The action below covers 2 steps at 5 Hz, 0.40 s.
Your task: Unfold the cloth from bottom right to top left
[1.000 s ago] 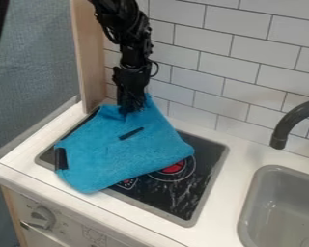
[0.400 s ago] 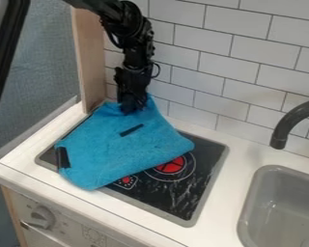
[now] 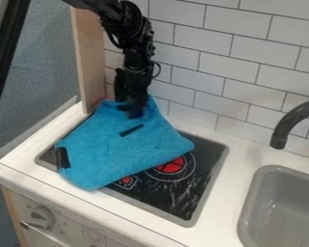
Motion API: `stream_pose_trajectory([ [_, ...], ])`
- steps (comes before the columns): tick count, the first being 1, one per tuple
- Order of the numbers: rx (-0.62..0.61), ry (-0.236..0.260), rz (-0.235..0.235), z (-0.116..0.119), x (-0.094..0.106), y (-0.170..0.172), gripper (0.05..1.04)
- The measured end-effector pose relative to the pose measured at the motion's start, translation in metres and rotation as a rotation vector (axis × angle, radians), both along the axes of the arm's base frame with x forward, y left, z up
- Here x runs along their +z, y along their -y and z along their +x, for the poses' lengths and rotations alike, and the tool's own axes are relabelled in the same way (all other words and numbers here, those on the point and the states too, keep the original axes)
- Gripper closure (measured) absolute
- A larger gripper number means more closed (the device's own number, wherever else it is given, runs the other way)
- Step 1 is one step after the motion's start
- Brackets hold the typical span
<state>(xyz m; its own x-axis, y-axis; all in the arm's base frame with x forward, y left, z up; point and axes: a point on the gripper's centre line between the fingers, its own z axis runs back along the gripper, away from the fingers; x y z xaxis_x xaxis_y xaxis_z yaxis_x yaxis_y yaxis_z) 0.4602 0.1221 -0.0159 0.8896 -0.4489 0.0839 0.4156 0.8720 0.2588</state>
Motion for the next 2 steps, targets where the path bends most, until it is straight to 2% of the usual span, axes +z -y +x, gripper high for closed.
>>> stream_pose_trajectory([
  [1,0.007,-0.006,-0.021,-0.002,-0.002,0.001,0.075],
  [2,0.036,0.018,-0.045,-0.007,0.017,-0.013,0.084],
])
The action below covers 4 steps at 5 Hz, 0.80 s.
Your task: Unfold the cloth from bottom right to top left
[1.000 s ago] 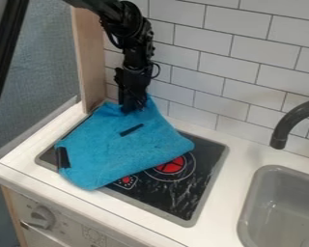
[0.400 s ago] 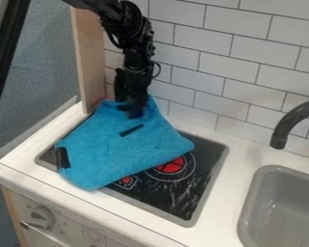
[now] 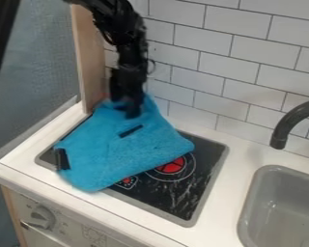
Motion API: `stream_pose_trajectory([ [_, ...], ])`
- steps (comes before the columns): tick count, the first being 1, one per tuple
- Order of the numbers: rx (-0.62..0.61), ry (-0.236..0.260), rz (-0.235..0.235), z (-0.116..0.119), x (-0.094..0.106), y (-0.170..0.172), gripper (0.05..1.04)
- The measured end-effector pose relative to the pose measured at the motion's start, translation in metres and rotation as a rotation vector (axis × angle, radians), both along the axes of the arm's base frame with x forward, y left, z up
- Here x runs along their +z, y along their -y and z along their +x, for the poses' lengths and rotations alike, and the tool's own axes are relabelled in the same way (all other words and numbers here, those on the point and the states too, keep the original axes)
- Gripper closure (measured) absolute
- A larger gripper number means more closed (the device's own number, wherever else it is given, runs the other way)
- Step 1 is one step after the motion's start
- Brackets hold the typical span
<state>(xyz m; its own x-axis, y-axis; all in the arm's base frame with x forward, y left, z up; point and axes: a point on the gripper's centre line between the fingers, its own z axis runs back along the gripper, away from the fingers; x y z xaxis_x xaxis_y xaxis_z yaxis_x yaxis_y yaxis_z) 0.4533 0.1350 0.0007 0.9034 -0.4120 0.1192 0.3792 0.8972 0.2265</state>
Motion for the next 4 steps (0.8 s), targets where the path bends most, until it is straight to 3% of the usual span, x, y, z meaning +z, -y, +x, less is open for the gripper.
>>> stream_pose_trajectory([
  [2,-0.005,0.078,0.012,-0.021,0.045,-0.001,0.084],
  [3,-0.035,0.084,0.056,-0.04,0.059,0.004,0.084],
  [4,-0.036,0.094,0.059,-0.04,0.062,0.004,0.084],
])
